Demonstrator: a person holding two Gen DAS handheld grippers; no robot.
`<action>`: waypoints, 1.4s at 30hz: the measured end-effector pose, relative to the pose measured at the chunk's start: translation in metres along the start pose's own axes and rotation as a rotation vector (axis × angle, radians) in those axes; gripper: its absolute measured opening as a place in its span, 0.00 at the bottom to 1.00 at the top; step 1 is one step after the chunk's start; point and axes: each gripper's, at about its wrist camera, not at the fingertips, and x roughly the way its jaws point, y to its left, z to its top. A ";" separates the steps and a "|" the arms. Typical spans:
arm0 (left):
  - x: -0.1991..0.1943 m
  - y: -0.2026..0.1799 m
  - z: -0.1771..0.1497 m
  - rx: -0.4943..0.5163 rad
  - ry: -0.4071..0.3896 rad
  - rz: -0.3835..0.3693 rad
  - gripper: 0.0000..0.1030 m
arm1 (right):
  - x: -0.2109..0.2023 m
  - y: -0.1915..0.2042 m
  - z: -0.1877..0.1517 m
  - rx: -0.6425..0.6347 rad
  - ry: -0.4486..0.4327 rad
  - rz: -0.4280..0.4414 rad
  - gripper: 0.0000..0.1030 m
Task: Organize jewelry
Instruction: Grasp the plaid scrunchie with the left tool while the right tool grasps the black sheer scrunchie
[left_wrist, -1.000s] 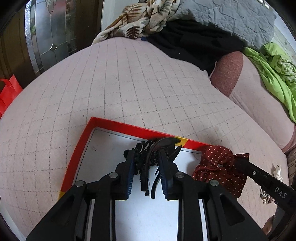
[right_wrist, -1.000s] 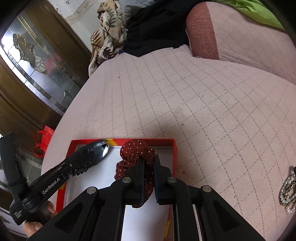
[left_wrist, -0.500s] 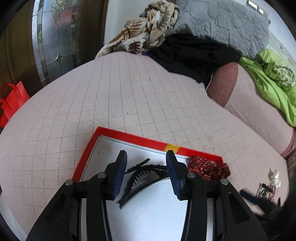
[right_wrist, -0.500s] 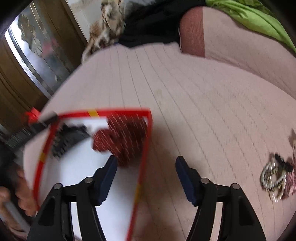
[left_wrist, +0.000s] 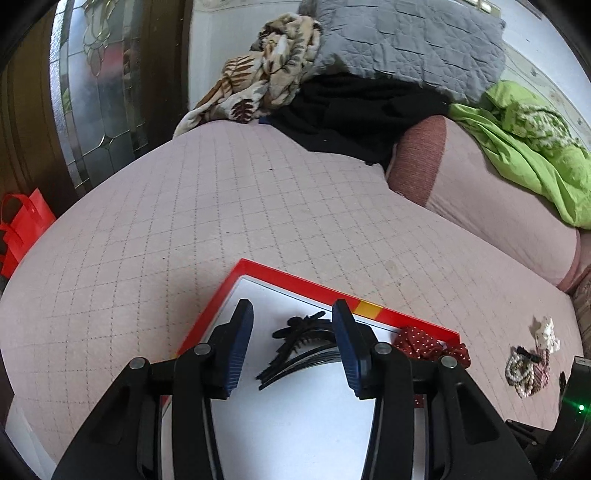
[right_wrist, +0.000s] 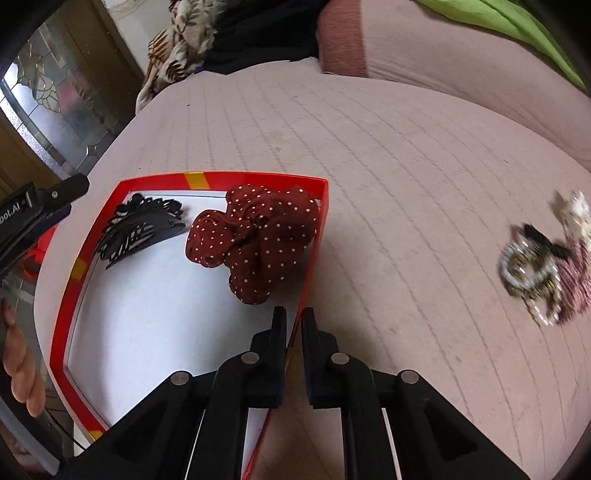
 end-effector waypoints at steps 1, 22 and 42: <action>-0.002 -0.004 -0.002 0.009 0.000 -0.006 0.42 | -0.002 -0.005 -0.002 0.012 0.001 -0.002 0.08; -0.077 -0.181 -0.083 0.205 0.159 -0.311 0.57 | -0.163 -0.243 -0.131 0.293 -0.150 -0.140 0.53; 0.017 -0.377 -0.115 0.471 0.320 -0.379 0.57 | -0.197 -0.375 -0.128 0.377 -0.288 -0.344 0.68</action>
